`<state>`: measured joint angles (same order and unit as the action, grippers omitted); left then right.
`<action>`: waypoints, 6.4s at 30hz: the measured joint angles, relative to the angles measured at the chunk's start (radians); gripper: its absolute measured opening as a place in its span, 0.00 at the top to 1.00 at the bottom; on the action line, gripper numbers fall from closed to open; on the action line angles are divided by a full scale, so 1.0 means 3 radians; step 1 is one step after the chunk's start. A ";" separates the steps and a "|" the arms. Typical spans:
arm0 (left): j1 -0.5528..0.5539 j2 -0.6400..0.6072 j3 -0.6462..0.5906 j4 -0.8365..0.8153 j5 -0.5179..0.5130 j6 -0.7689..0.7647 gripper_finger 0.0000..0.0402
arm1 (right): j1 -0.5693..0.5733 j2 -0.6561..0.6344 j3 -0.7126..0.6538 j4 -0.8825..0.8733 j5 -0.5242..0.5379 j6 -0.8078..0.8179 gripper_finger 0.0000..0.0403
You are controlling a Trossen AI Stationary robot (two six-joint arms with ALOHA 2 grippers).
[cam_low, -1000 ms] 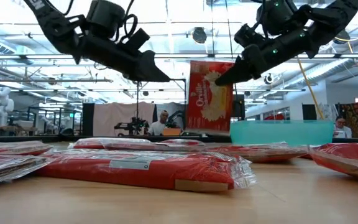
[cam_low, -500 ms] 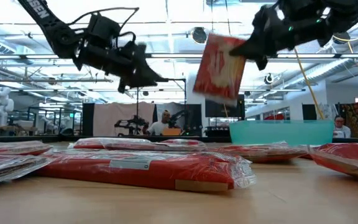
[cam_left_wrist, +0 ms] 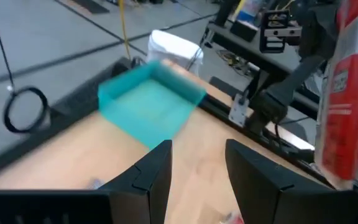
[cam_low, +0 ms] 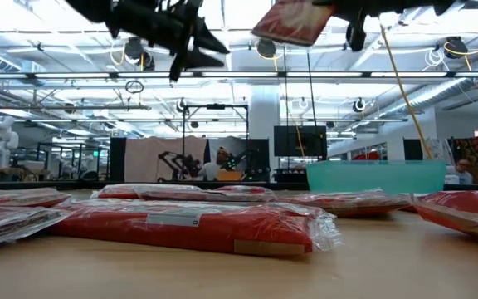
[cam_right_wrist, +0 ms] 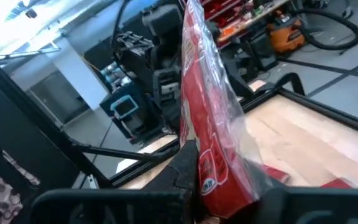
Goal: Sort popcorn bags into baskets
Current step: Put the red popcorn bag into the light blue bin
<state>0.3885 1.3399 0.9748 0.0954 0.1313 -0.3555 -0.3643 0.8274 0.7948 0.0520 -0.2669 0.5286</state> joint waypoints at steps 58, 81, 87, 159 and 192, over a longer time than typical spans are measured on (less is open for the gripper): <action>-0.0184 0.0009 0.0188 -0.1202 -0.0269 0.0072 0.62 | -0.1828 0.1970 0.3024 -0.4663 -0.0078 -0.1065 0.96; -0.0350 0.0042 0.0185 -0.1154 -0.0496 -0.0499 0.62 | -0.3046 0.2939 0.2999 -0.4931 0.0208 -0.1916 0.96; -0.0386 0.0042 0.0185 -0.1151 -0.0535 -0.0489 0.62 | -0.3087 0.3088 0.2842 -0.4894 0.0206 -0.1912 0.96; 0.0003 0.0042 0.0186 -0.1099 -0.0342 0.0285 0.62 | -0.2790 0.3054 0.2341 -0.4583 0.0449 -0.0991 0.90; 0.0060 0.0042 0.0186 -0.1106 -0.0166 0.0336 0.62 | -0.2310 0.3054 0.2260 -0.4421 0.0790 -0.1046 0.70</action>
<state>0.4065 1.3525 1.0306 -0.2363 0.0815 -0.2547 -1.0574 1.7435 1.4727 -1.2743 -0.0299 0.2148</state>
